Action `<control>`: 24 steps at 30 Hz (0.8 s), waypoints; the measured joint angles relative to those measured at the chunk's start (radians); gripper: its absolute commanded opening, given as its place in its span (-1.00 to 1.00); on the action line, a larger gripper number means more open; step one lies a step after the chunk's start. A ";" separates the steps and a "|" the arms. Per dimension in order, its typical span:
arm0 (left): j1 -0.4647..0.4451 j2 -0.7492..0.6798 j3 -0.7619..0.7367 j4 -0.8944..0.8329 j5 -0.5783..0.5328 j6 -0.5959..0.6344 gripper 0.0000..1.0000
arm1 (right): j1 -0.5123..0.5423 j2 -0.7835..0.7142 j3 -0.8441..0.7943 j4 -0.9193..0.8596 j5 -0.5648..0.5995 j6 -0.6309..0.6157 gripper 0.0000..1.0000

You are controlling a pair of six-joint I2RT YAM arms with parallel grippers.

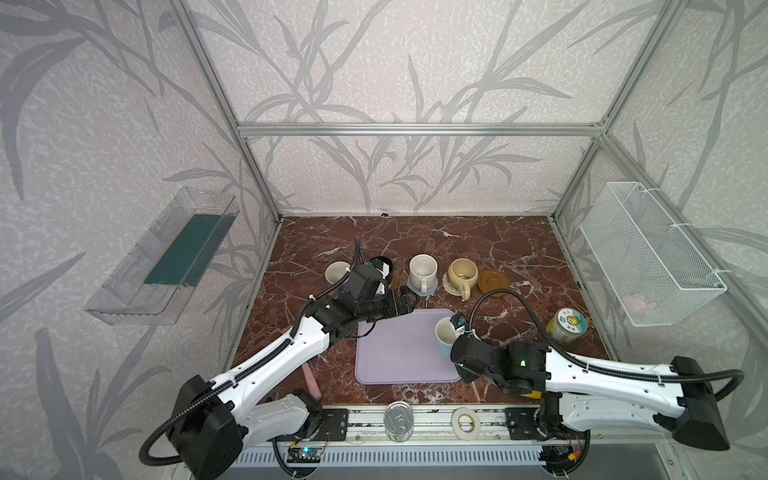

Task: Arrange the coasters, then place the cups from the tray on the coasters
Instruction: 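Carry light-blue mug to the wooden coaster beyond the cream mug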

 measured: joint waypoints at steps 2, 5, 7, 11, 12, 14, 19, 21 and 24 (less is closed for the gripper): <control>0.000 0.001 0.000 -0.001 -0.004 0.000 0.98 | -0.032 -0.019 0.000 0.005 -0.008 -0.027 -0.72; 0.000 0.010 0.010 -0.003 -0.005 -0.001 0.99 | -0.081 -0.043 0.001 0.007 -0.020 -0.058 -0.73; 0.000 0.024 0.026 -0.004 -0.004 -0.003 0.99 | -0.110 -0.055 0.006 0.008 -0.026 -0.079 -0.73; 0.000 0.045 0.060 0.002 -0.004 -0.003 0.99 | -0.164 -0.063 0.024 0.008 -0.037 -0.127 -0.73; 0.000 0.046 0.066 0.003 -0.004 -0.003 0.99 | -0.180 -0.063 0.030 0.009 -0.045 -0.142 -0.74; 0.000 0.051 0.082 0.007 -0.003 -0.003 0.99 | -0.215 -0.063 0.049 0.009 -0.056 -0.167 -0.77; 0.000 0.089 0.125 0.035 0.001 -0.003 0.99 | -0.295 -0.063 0.094 0.014 -0.064 -0.227 -0.78; 0.000 0.109 0.137 0.047 0.003 -0.003 0.99 | -0.327 -0.063 0.101 0.019 -0.076 -0.247 -0.78; 0.000 0.142 0.161 0.056 0.009 -0.002 0.99 | -0.384 -0.063 0.105 0.020 -0.093 -0.275 -0.78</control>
